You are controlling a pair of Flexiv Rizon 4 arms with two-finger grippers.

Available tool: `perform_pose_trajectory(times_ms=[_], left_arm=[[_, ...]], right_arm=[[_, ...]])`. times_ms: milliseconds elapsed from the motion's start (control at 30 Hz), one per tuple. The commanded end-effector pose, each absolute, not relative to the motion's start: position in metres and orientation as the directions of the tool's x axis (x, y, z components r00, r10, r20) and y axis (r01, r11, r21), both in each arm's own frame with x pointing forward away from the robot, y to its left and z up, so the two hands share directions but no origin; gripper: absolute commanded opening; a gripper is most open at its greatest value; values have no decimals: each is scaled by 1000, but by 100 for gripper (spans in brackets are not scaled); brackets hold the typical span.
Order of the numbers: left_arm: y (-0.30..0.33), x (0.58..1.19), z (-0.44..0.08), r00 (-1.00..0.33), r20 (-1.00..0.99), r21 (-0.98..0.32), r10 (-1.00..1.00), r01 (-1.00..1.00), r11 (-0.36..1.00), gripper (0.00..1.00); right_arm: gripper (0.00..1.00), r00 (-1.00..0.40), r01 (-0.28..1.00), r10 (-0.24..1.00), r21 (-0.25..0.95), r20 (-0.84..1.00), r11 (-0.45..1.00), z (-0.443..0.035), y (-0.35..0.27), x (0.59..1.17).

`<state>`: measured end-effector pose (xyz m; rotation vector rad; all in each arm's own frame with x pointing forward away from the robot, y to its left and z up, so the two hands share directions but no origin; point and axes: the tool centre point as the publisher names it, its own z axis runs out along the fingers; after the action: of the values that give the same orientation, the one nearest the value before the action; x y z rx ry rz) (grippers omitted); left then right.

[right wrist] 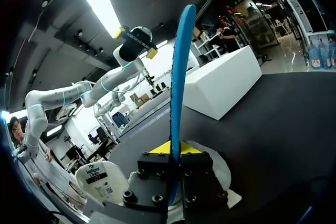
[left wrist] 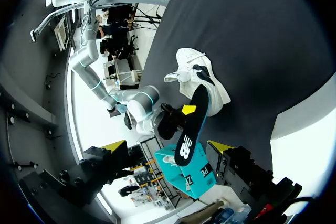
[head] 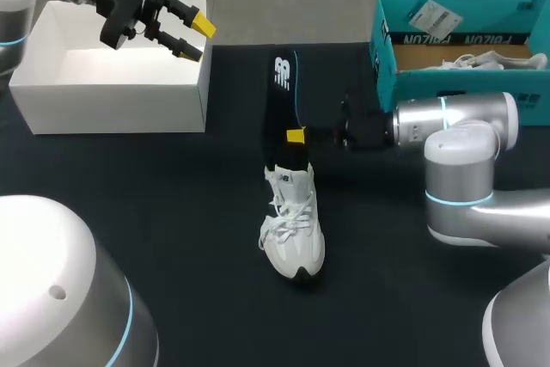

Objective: Take the shoe out of the shoebox, open the shoe tongue, remove and reinsert the insole, then place the shoe into the shoebox

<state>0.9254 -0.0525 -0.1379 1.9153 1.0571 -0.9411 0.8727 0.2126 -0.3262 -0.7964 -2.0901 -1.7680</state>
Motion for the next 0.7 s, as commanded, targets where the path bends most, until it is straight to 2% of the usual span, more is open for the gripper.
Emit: perform_pose_trajectory(times_ms=[33,433,500,600,700], left_arm=[[-52,925,-138,393,-852,252,345,887,-386,100],[-52,925,-138,393,-852,252,345,887,-386,100],[-52,925,-138,393,-852,252,345,887,-386,100],[-52,925,-138,393,-852,252,345,887,-386,100],[-52,925,-138,393,-852,252,345,887,-386,100]], right_arm=[[0,-795,592,236,799,559,101,-331,215,865],[0,-775,612,259,786,577,81,-336,211,856],[9,-782,602,261,793,565,87,-333,210,857],[42,-792,590,265,801,550,99,-326,209,861],[43,-804,572,266,813,531,108,-320,208,866]])
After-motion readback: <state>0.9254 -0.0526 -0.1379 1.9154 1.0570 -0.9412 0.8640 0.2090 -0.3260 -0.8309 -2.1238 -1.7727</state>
